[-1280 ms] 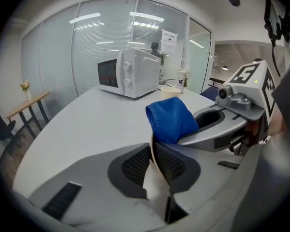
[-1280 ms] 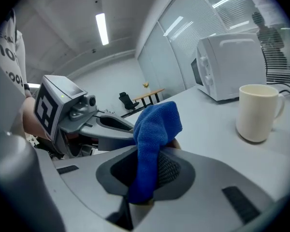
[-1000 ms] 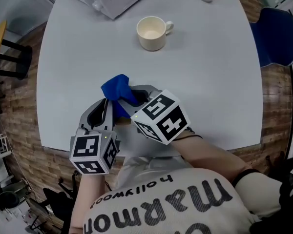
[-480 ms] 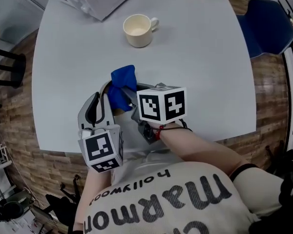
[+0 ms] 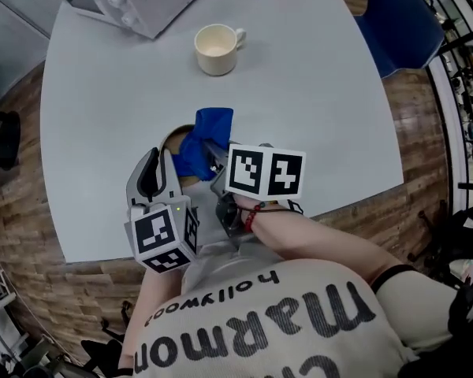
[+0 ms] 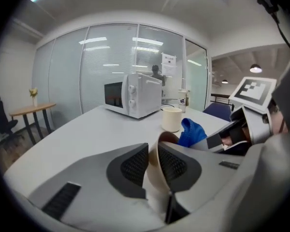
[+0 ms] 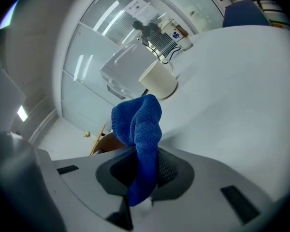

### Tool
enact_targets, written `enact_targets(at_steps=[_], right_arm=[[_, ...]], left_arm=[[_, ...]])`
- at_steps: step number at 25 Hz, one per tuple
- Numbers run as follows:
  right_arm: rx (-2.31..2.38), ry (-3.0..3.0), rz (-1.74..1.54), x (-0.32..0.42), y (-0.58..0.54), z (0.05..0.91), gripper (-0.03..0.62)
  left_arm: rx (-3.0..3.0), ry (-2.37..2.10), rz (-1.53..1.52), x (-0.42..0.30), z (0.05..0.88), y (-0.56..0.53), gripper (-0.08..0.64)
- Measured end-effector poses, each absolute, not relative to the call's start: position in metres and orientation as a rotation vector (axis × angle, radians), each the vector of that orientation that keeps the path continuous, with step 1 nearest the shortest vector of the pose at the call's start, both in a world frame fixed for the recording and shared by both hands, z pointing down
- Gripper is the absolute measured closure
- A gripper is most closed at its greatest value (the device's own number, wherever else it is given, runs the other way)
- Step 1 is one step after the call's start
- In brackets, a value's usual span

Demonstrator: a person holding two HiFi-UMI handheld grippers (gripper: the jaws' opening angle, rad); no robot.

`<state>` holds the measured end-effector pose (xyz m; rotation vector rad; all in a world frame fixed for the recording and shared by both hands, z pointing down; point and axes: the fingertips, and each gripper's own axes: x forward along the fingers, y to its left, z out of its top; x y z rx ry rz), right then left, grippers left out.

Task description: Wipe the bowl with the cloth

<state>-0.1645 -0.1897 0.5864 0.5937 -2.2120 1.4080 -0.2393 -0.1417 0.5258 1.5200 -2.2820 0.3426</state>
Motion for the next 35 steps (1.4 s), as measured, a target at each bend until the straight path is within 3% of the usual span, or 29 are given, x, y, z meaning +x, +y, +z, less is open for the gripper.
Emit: enact_targets(at_steps=[5,9,18,24,35], right_arm=[[0.595,-2.3,1.354,-0.179,-0.181,0.561,0.531],[0.303,-2.525,1.248,-0.224,-0.164,0.494,0.531],[0.129,-2.594,1.163,-0.288,-0.155,0.43,0.531],[0.161,-2.708,0.659,-0.309,-0.16,0.402,0.531],[0.403,-2.681,0.329,-0.279,-0.207,0.405,0.531]], left_arm=[[1.475,-2.25,0.193,-0.262,0.52,-0.129,0.488],[1.536,-2.289,0.109,-0.276,0.485,-0.127,0.525],[1.676,-2.397,0.012,-0.31,0.398,-0.133,0.508],[1.672,-2.466,0.017,-0.328,0.36,-0.126,0.497],[1.697,-2.427,0.029,-0.327,0.359,-0.146,0.488]])
